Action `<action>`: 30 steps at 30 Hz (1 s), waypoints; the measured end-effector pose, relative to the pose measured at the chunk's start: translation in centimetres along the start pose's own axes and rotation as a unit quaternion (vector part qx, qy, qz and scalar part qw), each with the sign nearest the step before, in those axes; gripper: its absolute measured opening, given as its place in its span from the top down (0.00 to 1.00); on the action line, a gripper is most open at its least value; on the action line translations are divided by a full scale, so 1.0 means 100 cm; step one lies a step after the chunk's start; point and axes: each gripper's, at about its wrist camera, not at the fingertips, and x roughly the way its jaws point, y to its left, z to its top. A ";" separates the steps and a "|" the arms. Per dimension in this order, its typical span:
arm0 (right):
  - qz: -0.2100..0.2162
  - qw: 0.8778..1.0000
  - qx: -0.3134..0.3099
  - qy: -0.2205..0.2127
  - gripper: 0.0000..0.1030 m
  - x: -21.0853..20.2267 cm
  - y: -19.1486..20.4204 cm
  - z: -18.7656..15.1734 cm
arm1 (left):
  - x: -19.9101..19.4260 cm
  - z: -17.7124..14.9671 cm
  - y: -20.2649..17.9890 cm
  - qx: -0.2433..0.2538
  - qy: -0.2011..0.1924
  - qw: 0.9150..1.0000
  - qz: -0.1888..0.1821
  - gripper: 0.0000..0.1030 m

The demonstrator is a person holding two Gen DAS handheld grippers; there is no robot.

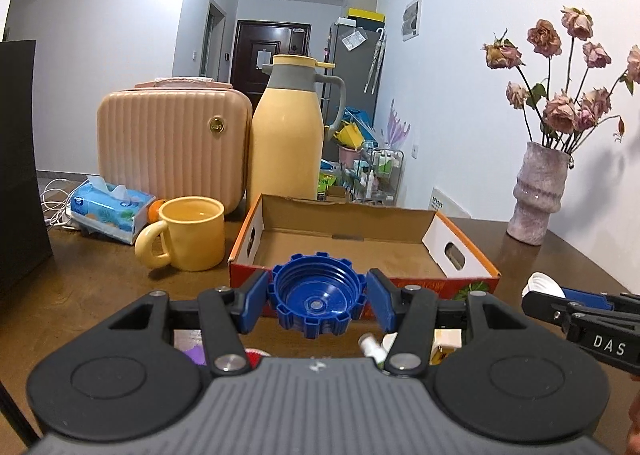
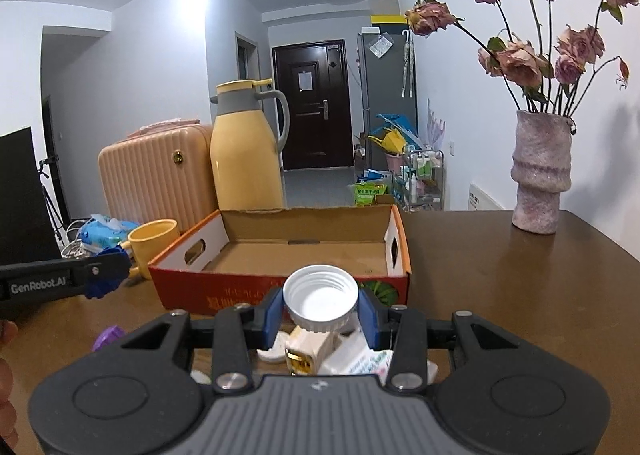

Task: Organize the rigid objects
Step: 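Carry the blue cap and the white cap over the cardboard box with both grippers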

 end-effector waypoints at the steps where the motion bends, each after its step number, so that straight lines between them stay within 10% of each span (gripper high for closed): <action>1: 0.000 1.000 0.000 -0.001 0.62 0.003 0.000 0.002 | 0.003 0.002 -0.001 -0.001 0.000 1.000 0.001 0.47; 30: 0.011 1.000 -0.007 0.017 0.62 0.110 0.000 0.055 | 0.094 0.063 -0.020 0.006 -0.004 0.999 0.036 0.47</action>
